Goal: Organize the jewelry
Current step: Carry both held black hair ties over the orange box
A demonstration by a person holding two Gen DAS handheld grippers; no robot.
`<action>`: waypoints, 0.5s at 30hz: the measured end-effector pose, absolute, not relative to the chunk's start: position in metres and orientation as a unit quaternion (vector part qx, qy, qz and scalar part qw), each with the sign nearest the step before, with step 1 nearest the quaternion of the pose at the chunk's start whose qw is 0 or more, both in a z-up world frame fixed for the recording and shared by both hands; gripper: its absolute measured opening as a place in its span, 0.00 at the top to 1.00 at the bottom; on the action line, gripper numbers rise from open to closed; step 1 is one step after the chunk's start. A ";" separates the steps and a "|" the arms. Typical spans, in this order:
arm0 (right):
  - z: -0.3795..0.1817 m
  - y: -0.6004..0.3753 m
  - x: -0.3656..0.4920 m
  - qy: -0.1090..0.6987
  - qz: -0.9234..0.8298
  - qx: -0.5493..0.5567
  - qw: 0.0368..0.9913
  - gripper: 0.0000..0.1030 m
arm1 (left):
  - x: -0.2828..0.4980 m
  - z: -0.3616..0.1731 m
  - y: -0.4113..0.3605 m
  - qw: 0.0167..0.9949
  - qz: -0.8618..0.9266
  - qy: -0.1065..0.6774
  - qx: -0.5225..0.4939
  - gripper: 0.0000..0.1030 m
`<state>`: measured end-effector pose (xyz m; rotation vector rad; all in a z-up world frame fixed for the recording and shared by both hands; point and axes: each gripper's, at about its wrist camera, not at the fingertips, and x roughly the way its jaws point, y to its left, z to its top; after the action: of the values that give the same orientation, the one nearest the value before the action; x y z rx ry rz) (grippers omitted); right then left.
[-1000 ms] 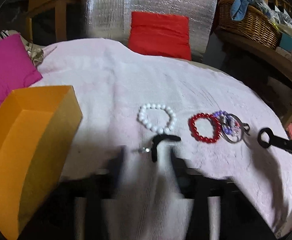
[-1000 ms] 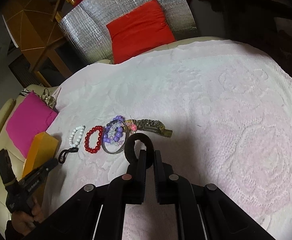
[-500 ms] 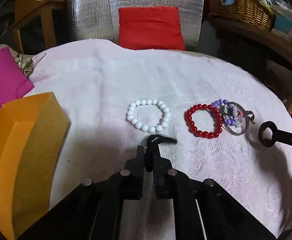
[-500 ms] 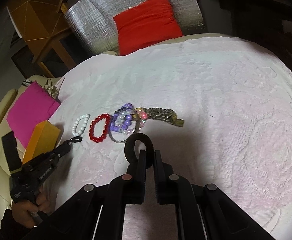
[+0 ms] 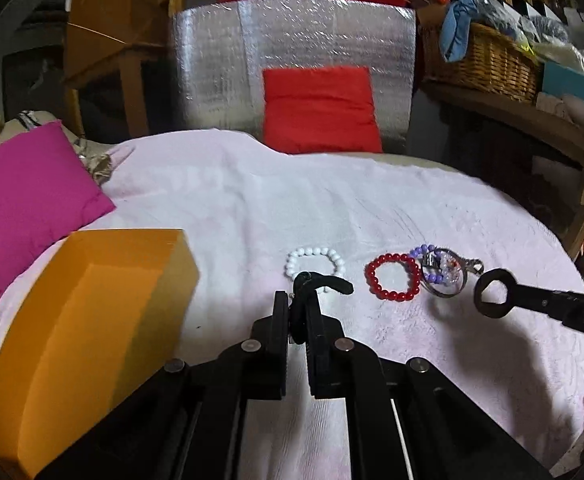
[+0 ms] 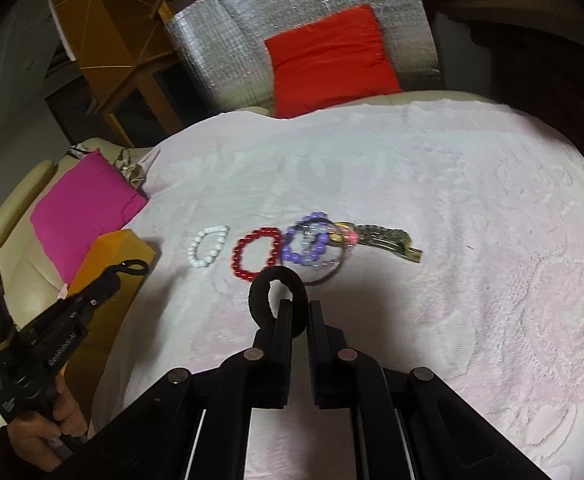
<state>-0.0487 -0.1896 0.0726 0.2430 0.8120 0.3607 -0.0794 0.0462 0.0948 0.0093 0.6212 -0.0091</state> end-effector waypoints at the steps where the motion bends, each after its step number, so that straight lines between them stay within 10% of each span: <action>1: 0.074 -0.187 -0.051 0.390 0.177 0.116 0.896 0.92 | -0.083 0.098 0.048 0.952 -0.001 0.305 0.003 0.93; 15: 0.110 -0.109 -0.085 0.352 0.242 0.092 0.900 0.92 | -0.153 0.161 0.107 0.967 0.076 0.243 0.017 0.93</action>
<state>-0.0847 -0.1087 0.1099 0.1910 0.7282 0.5004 -0.1528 0.1073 0.1611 0.0349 0.4920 0.1528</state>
